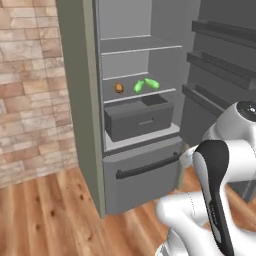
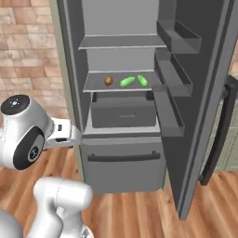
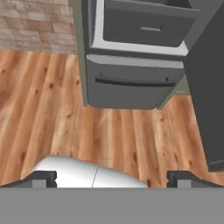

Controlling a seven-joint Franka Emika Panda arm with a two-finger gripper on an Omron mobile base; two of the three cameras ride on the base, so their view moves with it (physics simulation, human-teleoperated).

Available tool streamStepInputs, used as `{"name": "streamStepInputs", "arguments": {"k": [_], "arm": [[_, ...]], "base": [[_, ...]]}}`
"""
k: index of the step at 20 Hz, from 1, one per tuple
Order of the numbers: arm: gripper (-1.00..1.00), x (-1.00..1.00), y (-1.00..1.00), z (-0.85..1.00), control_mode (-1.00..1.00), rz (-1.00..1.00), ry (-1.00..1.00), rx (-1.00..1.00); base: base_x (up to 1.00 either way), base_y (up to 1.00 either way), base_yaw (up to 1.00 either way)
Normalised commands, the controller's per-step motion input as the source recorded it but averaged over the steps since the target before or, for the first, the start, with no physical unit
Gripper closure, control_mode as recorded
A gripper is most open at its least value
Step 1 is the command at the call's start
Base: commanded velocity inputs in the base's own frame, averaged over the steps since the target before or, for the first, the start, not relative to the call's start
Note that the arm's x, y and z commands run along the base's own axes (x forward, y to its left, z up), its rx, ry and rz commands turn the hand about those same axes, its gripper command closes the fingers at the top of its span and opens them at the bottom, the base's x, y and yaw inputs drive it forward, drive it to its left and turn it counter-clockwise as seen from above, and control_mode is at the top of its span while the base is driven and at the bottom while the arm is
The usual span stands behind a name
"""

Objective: Place one corn and one chicken drumstick in each tupperware on the nearby counter, to pack two identical lunches.

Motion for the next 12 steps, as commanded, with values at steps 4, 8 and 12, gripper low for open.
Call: {"name": "streamStepInputs", "arguments": {"k": [4, 8, 12], "arm": [[-1.00, 0.00, 0.00, 0.00, 1.00, 0.00, 0.00, 0.00], [-1.00, 0.00, 0.00, 0.00, 1.00, 0.00, 0.00, 0.00], [-1.00, 0.00, 0.00, 0.00, 1.00, 0.00, 0.00, 0.00]], "base": [[0.60, -0.42, 0.00], [0.41, -0.36, 0.00], [0.55, -0.04, 0.00]]}}
